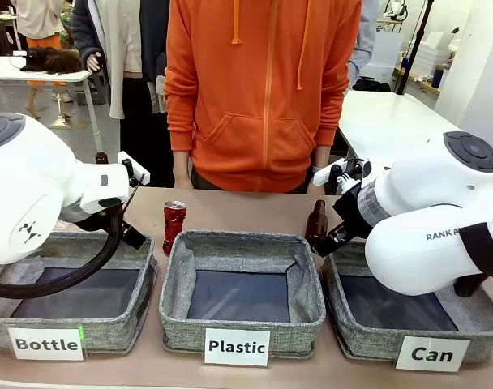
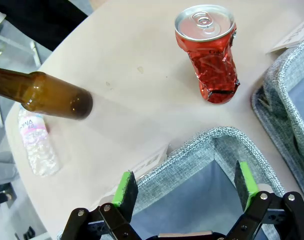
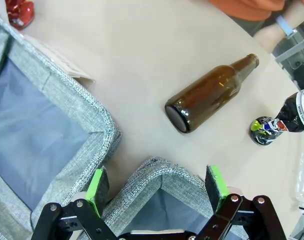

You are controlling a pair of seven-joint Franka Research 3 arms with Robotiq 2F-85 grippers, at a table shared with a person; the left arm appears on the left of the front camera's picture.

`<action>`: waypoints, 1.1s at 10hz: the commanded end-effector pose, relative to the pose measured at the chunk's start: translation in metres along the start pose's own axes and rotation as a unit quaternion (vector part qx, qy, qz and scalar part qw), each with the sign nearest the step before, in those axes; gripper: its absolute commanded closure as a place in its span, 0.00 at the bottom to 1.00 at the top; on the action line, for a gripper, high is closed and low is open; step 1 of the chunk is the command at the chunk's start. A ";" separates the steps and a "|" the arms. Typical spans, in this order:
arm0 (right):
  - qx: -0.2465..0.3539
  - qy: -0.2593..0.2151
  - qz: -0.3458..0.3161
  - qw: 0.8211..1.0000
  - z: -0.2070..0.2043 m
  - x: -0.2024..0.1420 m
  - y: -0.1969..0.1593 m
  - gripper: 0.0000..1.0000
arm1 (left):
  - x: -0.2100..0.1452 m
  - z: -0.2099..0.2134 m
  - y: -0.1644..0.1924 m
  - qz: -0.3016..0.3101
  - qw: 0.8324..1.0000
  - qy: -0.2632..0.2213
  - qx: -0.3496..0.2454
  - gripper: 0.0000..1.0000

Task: Sort the can waste into the basket.
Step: Pick up the can waste from the table and place it in the right Fabric basket.

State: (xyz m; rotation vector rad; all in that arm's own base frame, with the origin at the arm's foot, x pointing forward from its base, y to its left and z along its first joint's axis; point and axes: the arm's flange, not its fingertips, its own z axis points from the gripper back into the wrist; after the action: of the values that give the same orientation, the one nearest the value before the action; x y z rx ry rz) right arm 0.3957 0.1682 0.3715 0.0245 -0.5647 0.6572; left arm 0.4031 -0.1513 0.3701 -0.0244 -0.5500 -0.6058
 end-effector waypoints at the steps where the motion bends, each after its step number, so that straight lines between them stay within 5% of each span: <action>1: 0.000 0.000 0.000 1.000 0.000 0.000 0.000 0.00 | 0.000 0.000 0.000 0.000 1.000 0.000 0.000 0.00; 11: 0.026 0.016 0.008 1.000 0.009 0.002 -0.010 0.00 | 0.000 0.000 0.000 0.000 1.000 0.000 0.000 0.00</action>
State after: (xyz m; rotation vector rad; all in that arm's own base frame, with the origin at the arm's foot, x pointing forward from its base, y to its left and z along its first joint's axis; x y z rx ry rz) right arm 0.3959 0.1677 0.3717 0.0283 -0.5510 0.6573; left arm 0.4031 -0.1513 0.3701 -0.0244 -0.5500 -0.6057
